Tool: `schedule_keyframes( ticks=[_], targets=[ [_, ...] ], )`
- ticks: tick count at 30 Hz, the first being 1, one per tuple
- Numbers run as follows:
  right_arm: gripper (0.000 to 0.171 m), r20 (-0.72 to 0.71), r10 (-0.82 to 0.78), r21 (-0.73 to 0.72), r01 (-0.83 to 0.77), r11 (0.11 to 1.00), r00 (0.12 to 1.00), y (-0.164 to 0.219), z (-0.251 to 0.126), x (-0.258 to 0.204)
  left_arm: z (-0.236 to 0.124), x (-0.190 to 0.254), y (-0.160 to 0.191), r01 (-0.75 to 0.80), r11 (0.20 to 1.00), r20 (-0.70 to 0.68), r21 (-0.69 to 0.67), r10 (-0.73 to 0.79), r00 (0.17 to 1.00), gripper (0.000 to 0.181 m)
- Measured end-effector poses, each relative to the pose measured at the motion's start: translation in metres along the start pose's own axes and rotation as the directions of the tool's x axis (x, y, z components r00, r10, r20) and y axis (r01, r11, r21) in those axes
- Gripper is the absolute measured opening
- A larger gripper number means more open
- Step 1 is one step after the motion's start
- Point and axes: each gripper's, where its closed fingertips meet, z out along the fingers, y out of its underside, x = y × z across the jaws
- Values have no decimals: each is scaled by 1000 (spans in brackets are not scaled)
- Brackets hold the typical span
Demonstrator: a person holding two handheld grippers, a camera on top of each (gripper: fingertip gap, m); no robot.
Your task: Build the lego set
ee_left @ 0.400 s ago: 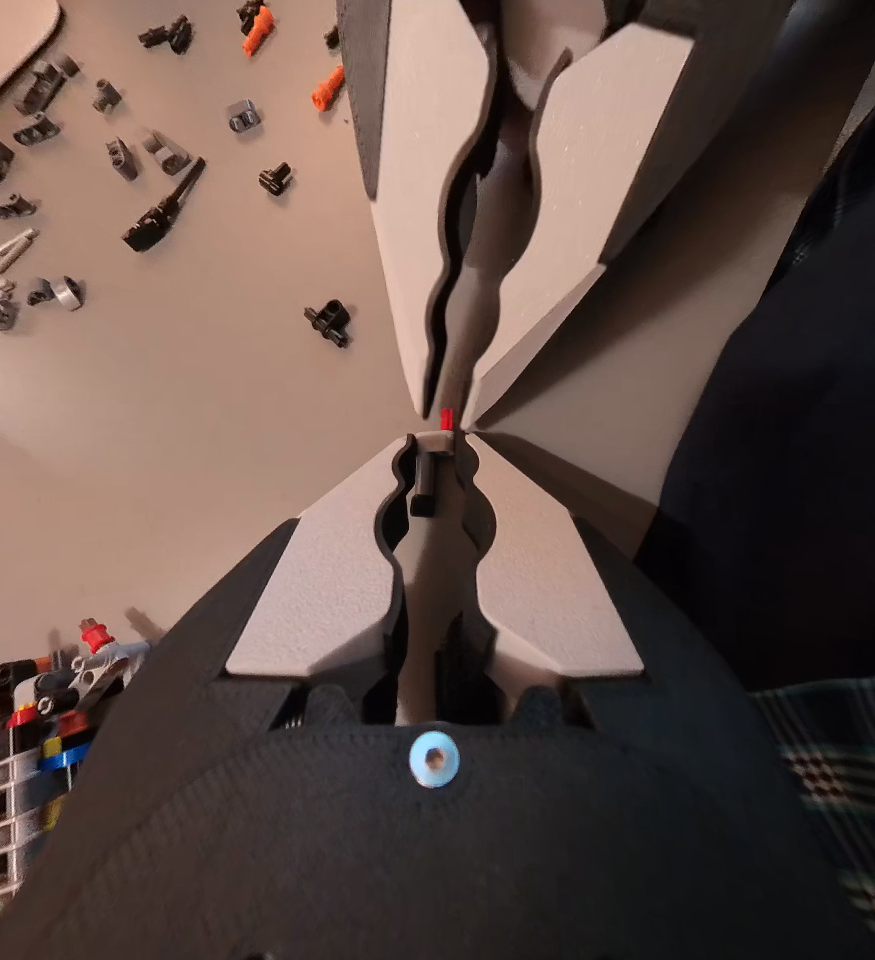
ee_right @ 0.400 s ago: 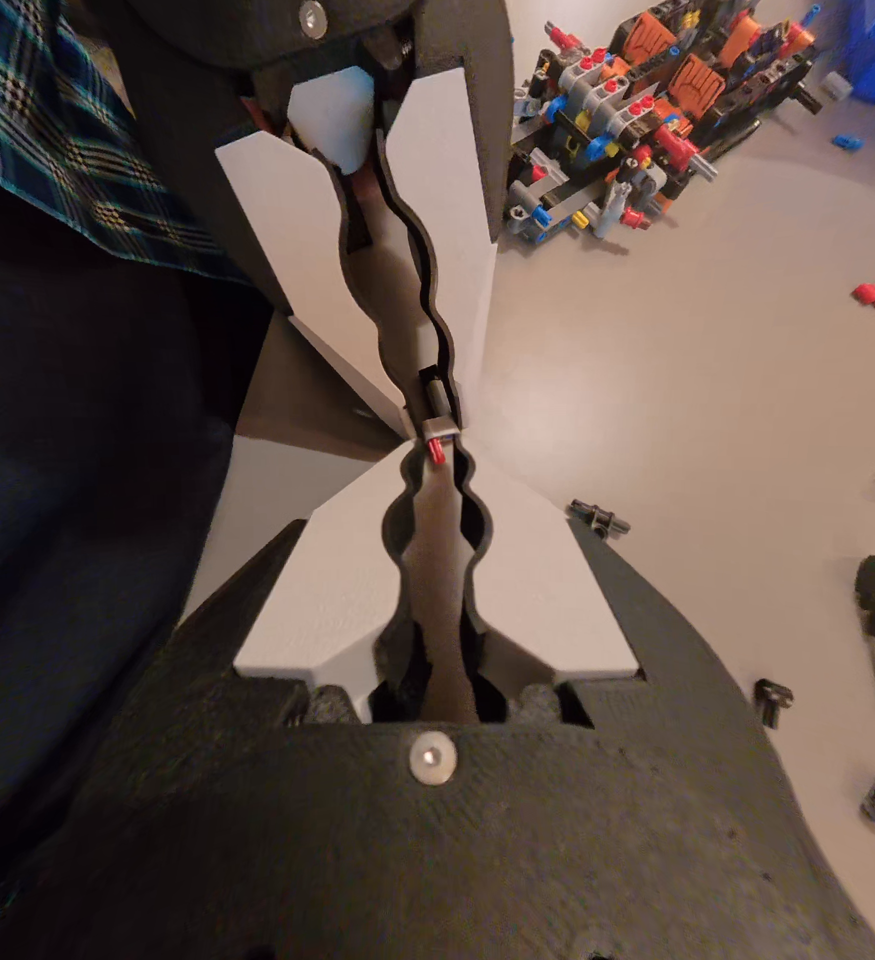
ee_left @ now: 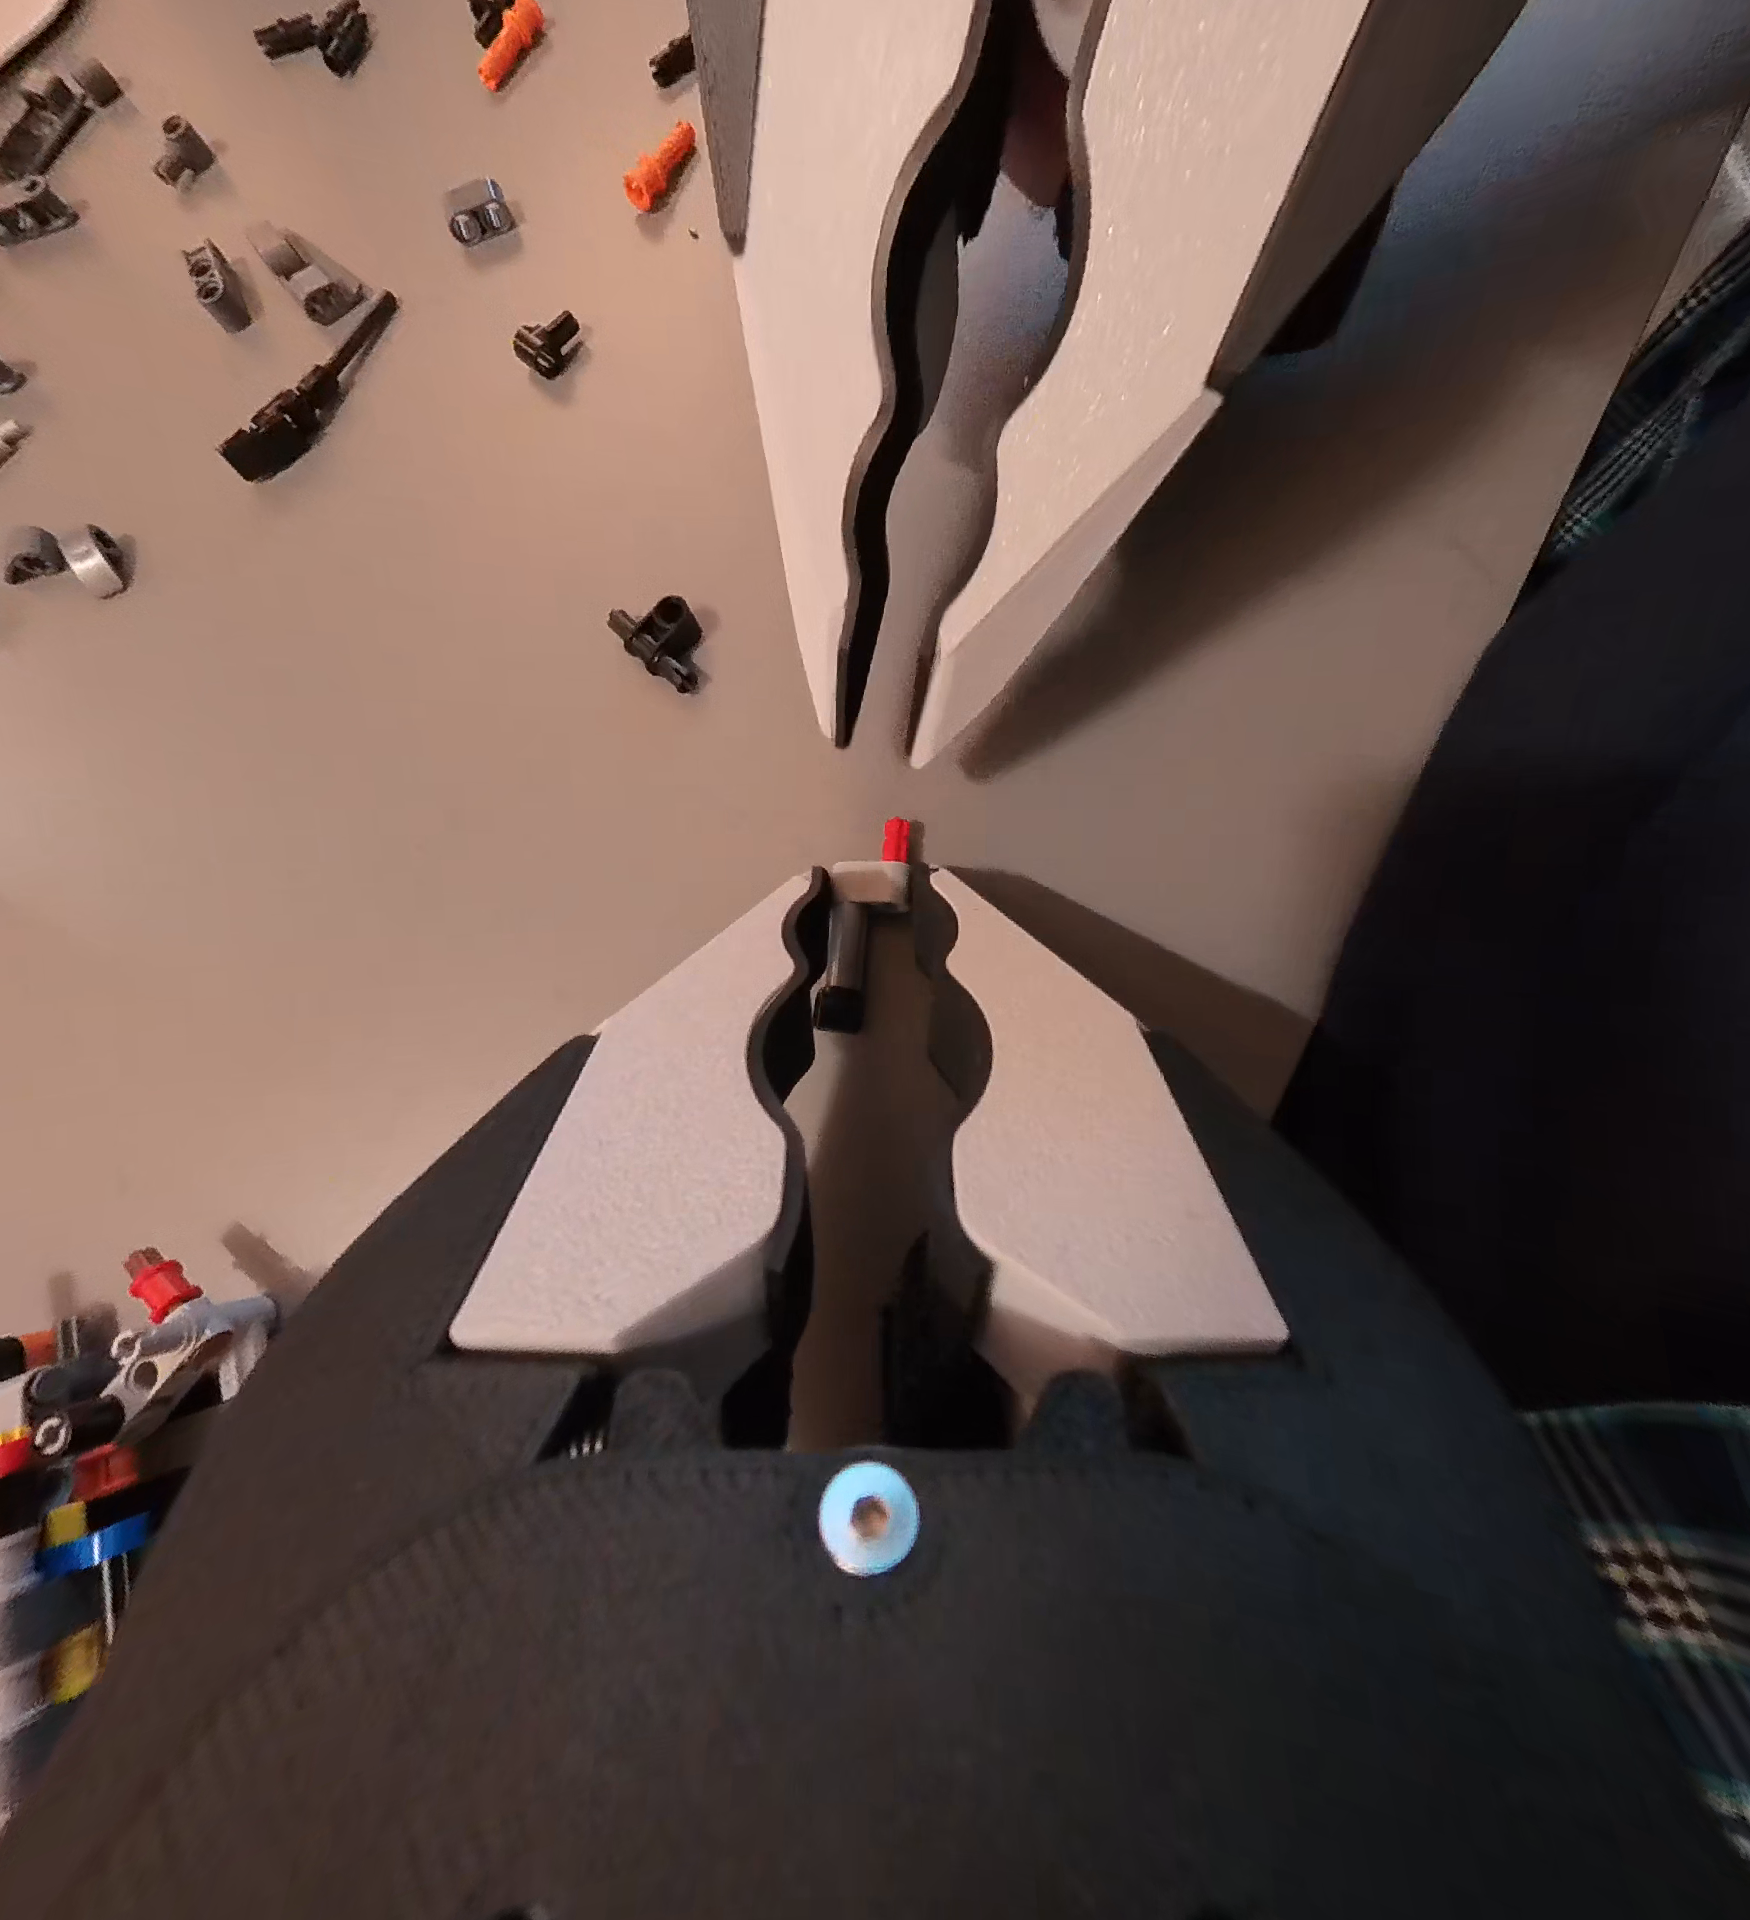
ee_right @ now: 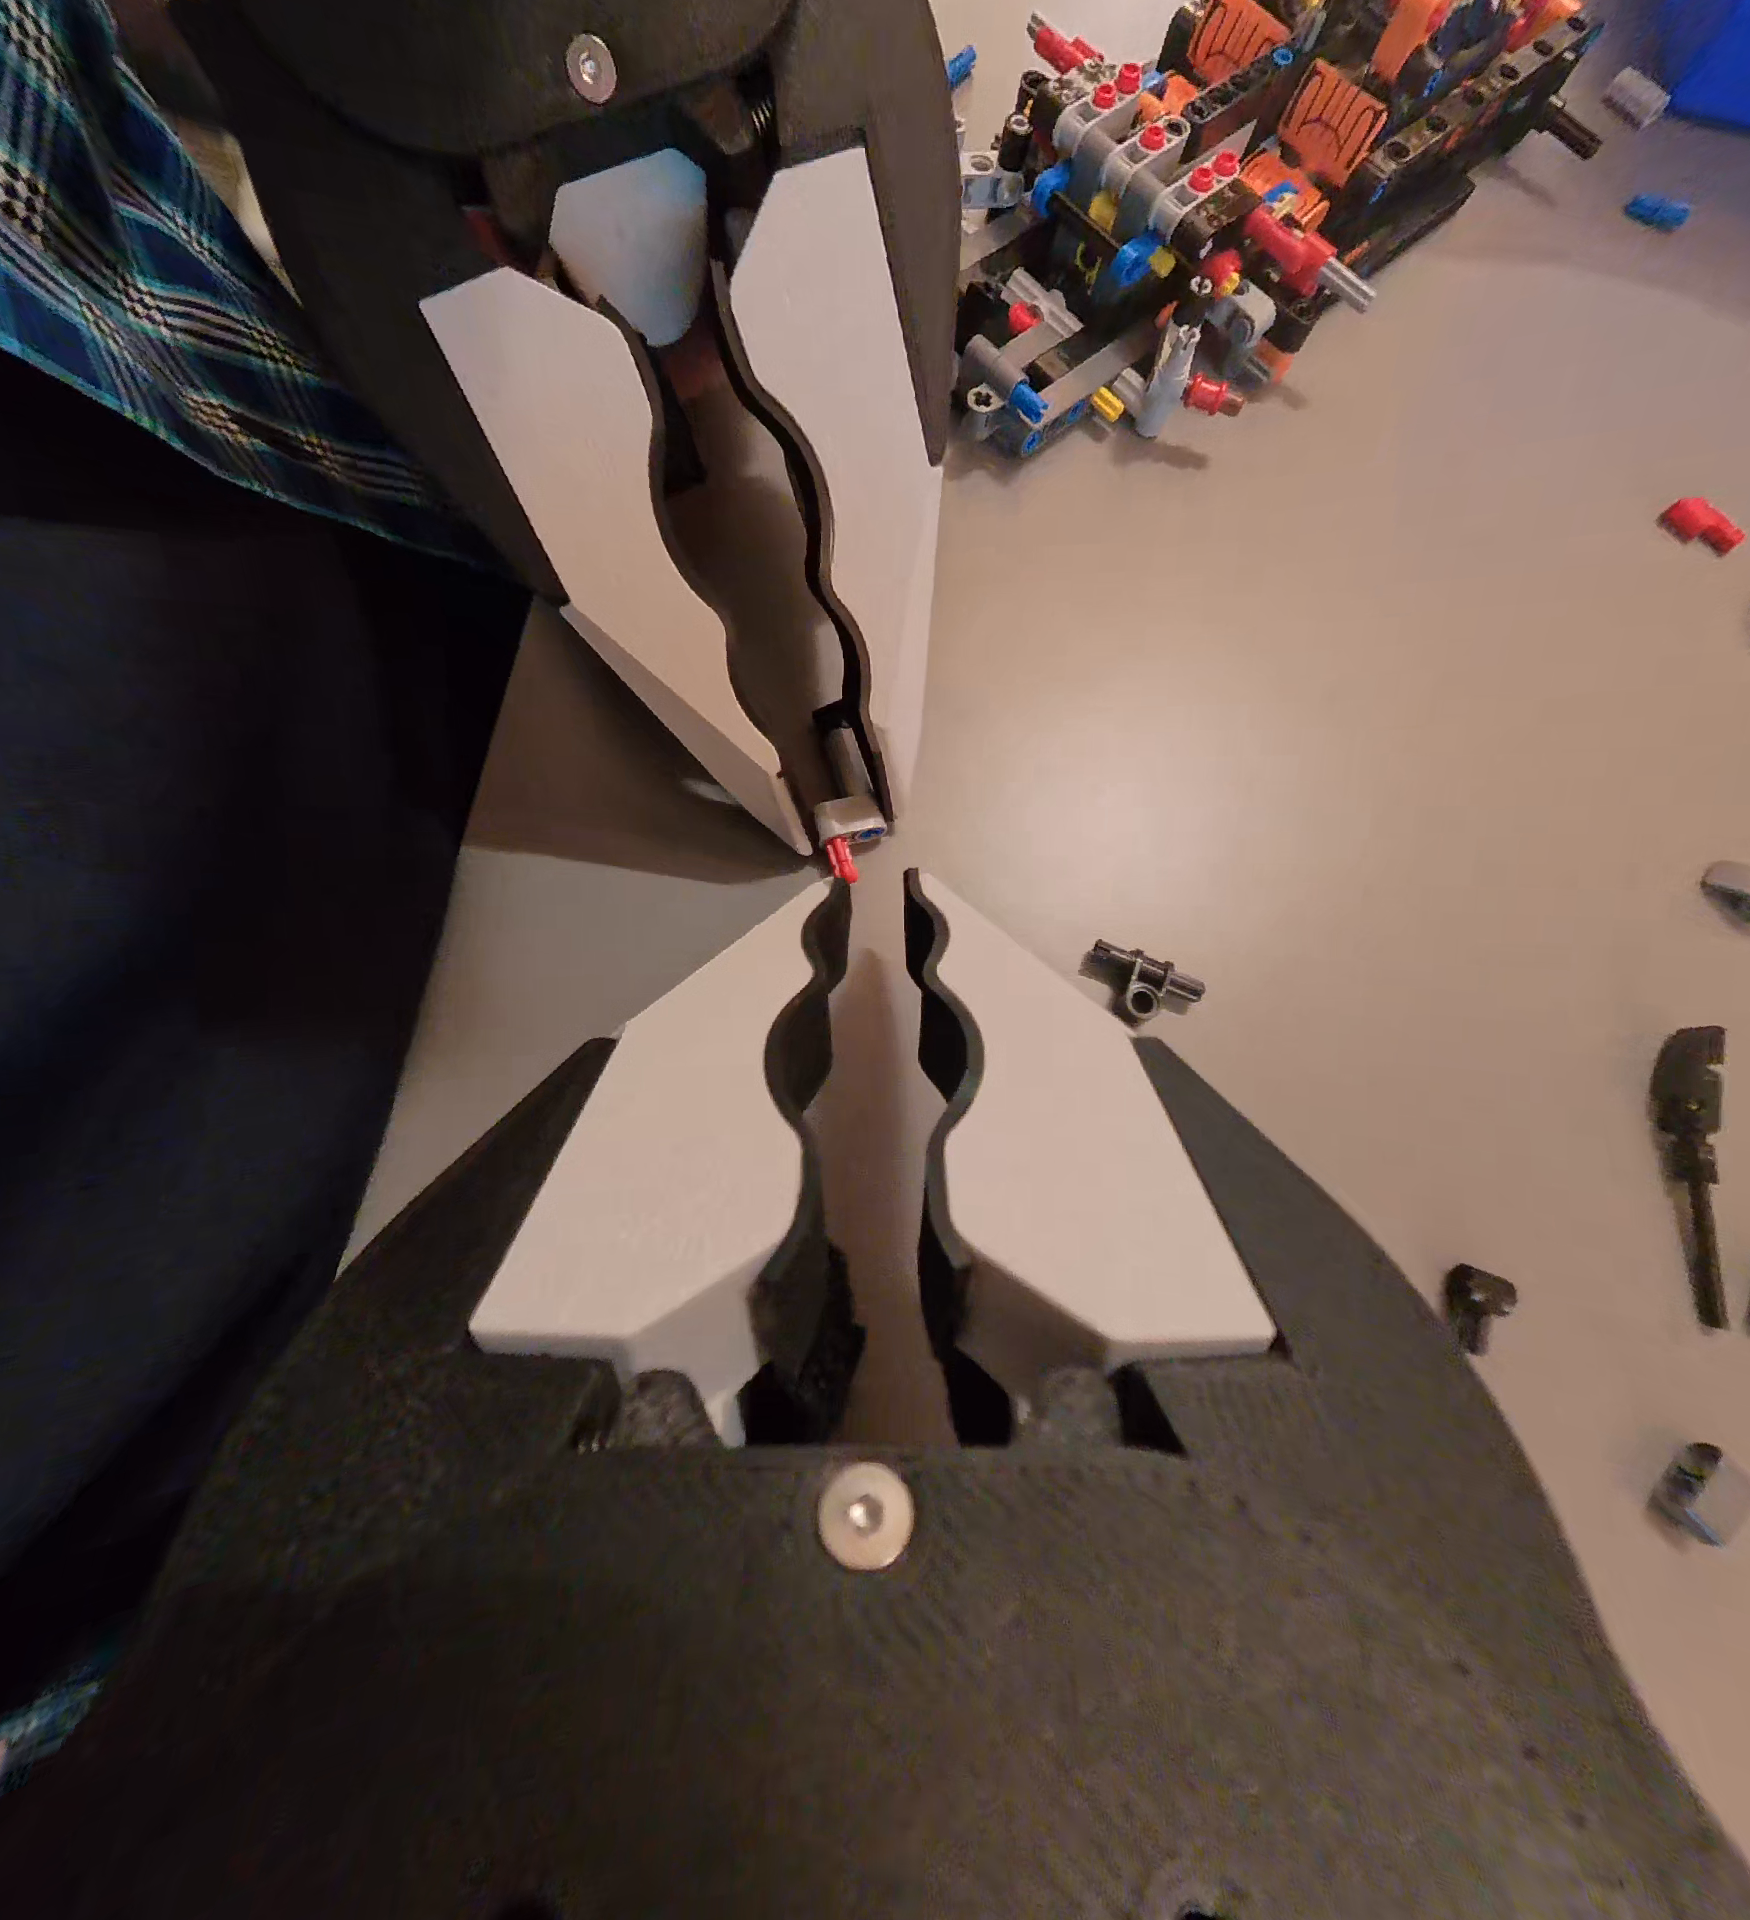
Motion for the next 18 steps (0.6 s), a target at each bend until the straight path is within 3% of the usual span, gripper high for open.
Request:
schedule_keyframes(
  ticks=[1,18],
  targets=[
    [8,-4,-2,-3,2,1000,1000,-1,-2,1,0,0,0,0,1000,-3,-1,0,1000,14],
    [18,-117,15,68,-8,998,993,-52,-28,22,-29,-18,-33,115,983,-86,146,-103,991,13]
  ],
)
